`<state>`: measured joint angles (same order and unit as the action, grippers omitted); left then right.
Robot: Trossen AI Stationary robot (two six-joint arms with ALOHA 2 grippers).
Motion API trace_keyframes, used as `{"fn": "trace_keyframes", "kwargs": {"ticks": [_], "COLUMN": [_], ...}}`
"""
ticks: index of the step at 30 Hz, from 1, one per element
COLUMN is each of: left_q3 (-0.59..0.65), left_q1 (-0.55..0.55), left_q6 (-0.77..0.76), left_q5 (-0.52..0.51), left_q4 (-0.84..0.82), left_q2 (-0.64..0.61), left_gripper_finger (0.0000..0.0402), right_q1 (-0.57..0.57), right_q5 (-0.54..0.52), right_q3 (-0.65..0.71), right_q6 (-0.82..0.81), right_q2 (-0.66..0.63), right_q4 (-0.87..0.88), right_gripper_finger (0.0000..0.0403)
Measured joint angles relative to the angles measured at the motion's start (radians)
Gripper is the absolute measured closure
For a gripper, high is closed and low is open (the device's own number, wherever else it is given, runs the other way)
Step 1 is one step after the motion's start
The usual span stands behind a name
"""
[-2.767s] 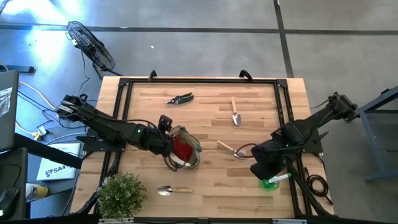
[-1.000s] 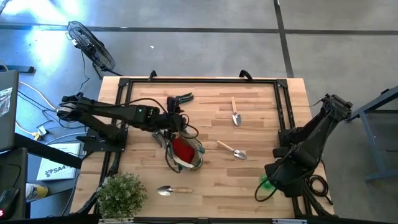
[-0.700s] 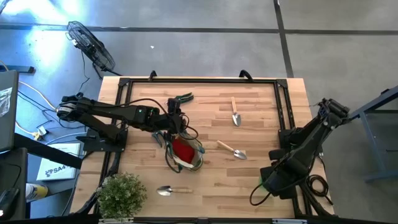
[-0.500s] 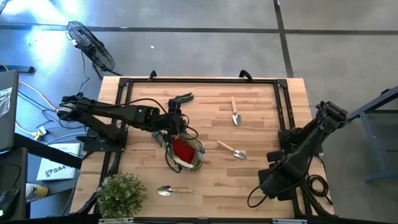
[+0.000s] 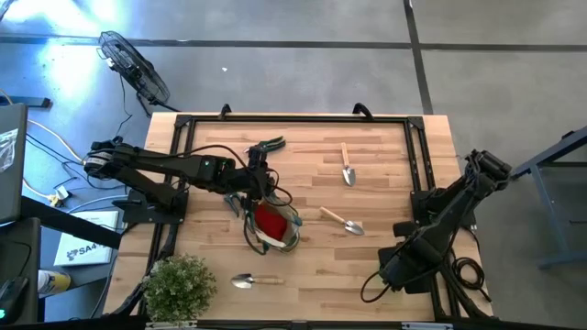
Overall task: Pick & Place Garden tools in Gardening bag
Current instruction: Put the spray bottle into the gardening bag
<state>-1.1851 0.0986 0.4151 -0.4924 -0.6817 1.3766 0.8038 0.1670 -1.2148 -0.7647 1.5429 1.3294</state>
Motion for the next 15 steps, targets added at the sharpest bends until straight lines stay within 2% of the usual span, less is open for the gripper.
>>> {"fn": "trace_keyframes", "kwargs": {"ticks": [5, 9, 12, 15], "left_q3": [0.000, 0.001, 0.000, 0.000], "left_q1": [0.000, 0.000, 0.000, 0.000], "left_q6": [0.001, 0.030, 0.037, 0.034], "left_q5": [-0.085, -0.204, -0.299, -0.355], "left_q4": [0.006, 0.008, 0.009, 0.020], "left_q2": [-0.011, -0.024, -0.046, -0.072], "left_gripper_finger": [0.0199, 0.0199, 0.0199, 0.0199], "right_q1": [-0.022, -0.031, -0.032, -0.033], "right_q5": [0.004, 0.003, -0.066, -0.221], "right_q3": [0.001, -0.055, -0.143, -0.248], "right_q6": [-0.052, -0.082, -0.086, -0.054], "right_q2": [-0.012, -0.024, -0.028, -0.028], "right_q4": [0.019, 0.087, 0.137, 0.161], "right_gripper_finger": [0.0367, 0.0367, 0.0367, 0.0367]}}
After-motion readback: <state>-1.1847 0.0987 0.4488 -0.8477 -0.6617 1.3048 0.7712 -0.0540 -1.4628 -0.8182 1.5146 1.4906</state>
